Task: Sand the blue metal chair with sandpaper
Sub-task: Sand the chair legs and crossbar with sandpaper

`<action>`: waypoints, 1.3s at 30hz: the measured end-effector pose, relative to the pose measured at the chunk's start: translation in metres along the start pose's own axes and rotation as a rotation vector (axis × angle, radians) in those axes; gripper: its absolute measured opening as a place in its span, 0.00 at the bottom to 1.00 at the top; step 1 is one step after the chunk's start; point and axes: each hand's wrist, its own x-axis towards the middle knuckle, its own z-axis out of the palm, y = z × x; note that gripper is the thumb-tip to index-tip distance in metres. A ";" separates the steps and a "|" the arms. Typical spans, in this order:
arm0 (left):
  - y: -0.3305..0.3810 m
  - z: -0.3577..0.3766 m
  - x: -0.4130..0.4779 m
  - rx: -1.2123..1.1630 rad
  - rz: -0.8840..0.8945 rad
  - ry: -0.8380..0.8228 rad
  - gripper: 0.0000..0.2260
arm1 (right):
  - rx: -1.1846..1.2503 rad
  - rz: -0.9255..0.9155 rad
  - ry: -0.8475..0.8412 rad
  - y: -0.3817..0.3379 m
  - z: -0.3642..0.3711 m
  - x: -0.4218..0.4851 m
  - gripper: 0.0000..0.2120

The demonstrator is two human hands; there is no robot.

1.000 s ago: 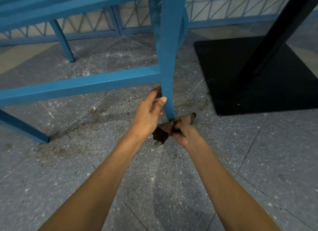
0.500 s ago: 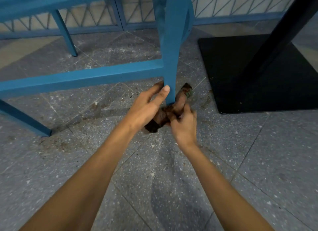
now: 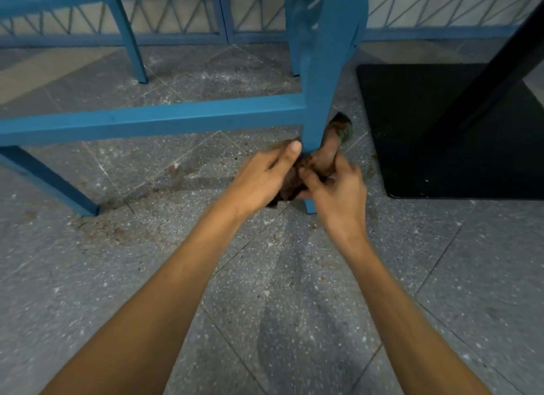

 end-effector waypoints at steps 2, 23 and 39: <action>-0.006 -0.001 -0.013 0.094 -0.030 0.115 0.22 | 0.085 0.016 -0.020 -0.011 -0.017 0.001 0.19; -0.021 -0.011 -0.056 -0.828 -0.373 0.200 0.15 | 0.220 0.102 -0.365 -0.002 -0.056 0.016 0.21; -0.029 0.072 0.008 -0.449 -0.387 0.044 0.23 | 0.252 -0.340 -0.351 -0.027 -0.030 0.033 0.16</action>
